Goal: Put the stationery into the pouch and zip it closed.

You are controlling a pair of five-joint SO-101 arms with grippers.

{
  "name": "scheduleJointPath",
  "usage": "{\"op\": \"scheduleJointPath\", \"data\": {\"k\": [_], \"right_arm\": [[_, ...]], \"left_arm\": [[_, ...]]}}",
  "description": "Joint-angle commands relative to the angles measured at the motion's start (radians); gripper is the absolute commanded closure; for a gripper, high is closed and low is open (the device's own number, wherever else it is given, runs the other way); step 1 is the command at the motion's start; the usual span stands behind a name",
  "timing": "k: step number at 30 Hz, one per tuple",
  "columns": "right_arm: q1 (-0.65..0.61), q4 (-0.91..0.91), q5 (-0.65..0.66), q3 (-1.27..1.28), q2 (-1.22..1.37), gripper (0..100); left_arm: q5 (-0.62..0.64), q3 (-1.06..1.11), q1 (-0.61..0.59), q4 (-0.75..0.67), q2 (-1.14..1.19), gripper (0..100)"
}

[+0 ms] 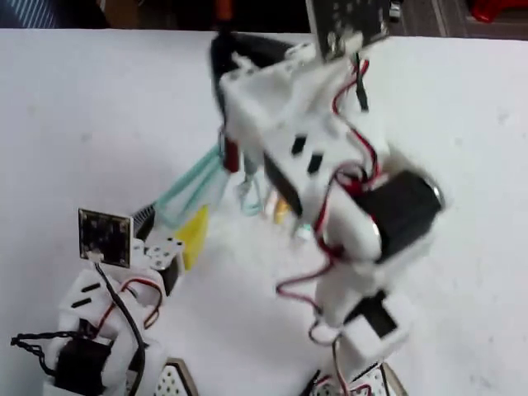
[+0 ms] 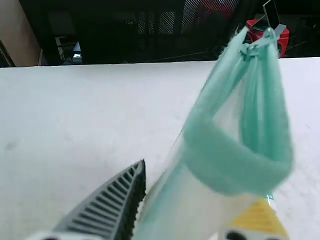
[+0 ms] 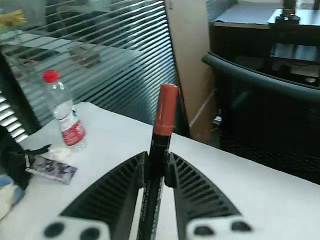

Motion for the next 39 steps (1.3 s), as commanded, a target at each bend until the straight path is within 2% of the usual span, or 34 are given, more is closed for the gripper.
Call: {"op": "scheduleJointPath", "data": {"k": [1,10,17,20,24,29,34,36,39], "right_arm": [[-0.119,0.010,0.017,0.034,-0.088,98.2],[-0.128,-0.008,0.015,0.028,0.001,98.2],[-0.133,0.027,0.017,-0.080,-0.073,98.3],[-0.171,0.027,0.017,0.075,-0.154,98.4],[-0.206,0.004,0.017,0.468,-0.306,98.3],[-0.180,-0.199,0.017,0.783,-0.493,98.3],[-0.176,-0.604,0.023,1.060,-0.588,98.3],[-0.182,-0.756,0.074,1.157,-0.590,98.3],[-0.182,-0.880,0.118,1.272,-0.598,98.3]], "left_arm": [[0.011,-0.051,0.008,0.002,0.015,76],[0.011,-0.051,0.002,-0.002,0.015,76],[0.009,-0.048,0.002,-0.002,0.015,76],[0.009,-0.046,0.002,-0.003,0.015,76],[0.009,-0.046,0.002,-0.003,0.015,76],[0.009,-0.046,0.002,-0.003,0.015,76],[0.009,-0.046,0.005,-0.003,0.015,76],[0.009,-0.046,0.004,-0.003,0.015,76],[0.009,-0.046,0.002,-0.003,0.015,76]]}}
